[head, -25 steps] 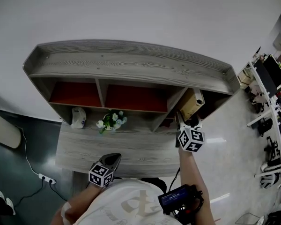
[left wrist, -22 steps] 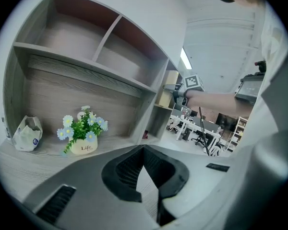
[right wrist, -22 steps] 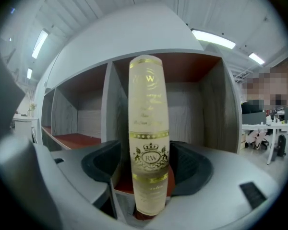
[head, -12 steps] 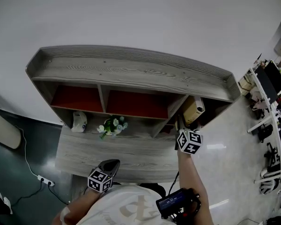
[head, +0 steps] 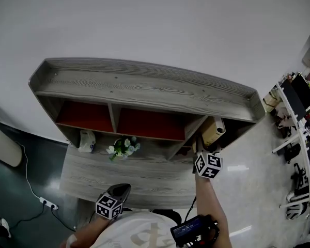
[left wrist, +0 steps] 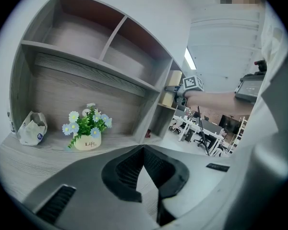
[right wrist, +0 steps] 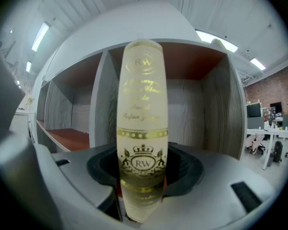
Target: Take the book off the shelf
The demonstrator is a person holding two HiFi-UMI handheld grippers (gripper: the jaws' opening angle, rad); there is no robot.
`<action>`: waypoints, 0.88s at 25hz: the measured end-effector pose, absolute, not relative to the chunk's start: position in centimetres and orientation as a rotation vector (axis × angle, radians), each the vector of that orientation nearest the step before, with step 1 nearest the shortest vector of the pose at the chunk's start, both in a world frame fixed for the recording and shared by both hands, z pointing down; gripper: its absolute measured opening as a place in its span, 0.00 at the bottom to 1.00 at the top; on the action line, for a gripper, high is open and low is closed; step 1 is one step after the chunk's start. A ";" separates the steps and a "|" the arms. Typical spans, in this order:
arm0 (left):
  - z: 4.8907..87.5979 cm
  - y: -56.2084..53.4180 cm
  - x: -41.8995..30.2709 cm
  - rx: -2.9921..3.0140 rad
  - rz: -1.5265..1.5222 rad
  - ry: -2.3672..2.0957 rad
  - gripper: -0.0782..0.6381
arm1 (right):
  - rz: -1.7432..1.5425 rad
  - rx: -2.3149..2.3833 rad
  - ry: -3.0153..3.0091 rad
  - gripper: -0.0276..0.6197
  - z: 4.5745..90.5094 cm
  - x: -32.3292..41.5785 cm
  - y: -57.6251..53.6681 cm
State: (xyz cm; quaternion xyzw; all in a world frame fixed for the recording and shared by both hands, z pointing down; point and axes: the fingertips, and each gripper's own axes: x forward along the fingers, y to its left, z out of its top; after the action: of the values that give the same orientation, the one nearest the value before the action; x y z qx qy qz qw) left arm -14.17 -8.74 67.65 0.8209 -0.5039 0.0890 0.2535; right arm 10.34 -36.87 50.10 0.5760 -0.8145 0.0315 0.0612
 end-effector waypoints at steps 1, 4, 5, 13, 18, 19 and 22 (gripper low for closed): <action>67.7 -8.8 -14.2 2.231 0.242 -1.369 0.12 | 0.095 1.738 -2.466 0.38 50.1 10.3 -36.9; 67.7 -8.9 -14.1 2.232 0.244 -1.365 0.12 | 0.096 1.724 -2.478 0.38 50.0 10.3 -36.8; 67.7 -9.0 -14.1 2.233 0.245 -1.362 0.12 | 0.096 1.720 -2.484 0.38 50.0 10.2 -36.8; 67.8 -9.5 -14.0 2.245 0.253 -1.342 0.12 | 0.088 1.679 -2.533 0.37 49.7 10.0 -36.3; 67.8 -10.0 -13.6 2.262 0.259 -1.319 0.12 | 0.089 1.672 -2.549 0.37 49.5 10.4 -35.9; 67.7 -10.0 -13.4 2.266 0.260 -1.314 0.12 | 0.089 1.672 -2.552 0.37 49.4 10.5 -35.8; 67.7 -10.3 -13.1 2.277 0.265 -1.298 0.12 | 0.087 1.672 -2.565 0.37 49.2 11.0 -35.4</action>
State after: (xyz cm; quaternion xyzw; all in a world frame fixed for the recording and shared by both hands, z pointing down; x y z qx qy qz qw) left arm -13.11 -10.25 67.67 0.8366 -0.4771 0.0973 0.2509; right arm 10.99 -35.41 49.16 0.5456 -0.8366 0.0284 0.0393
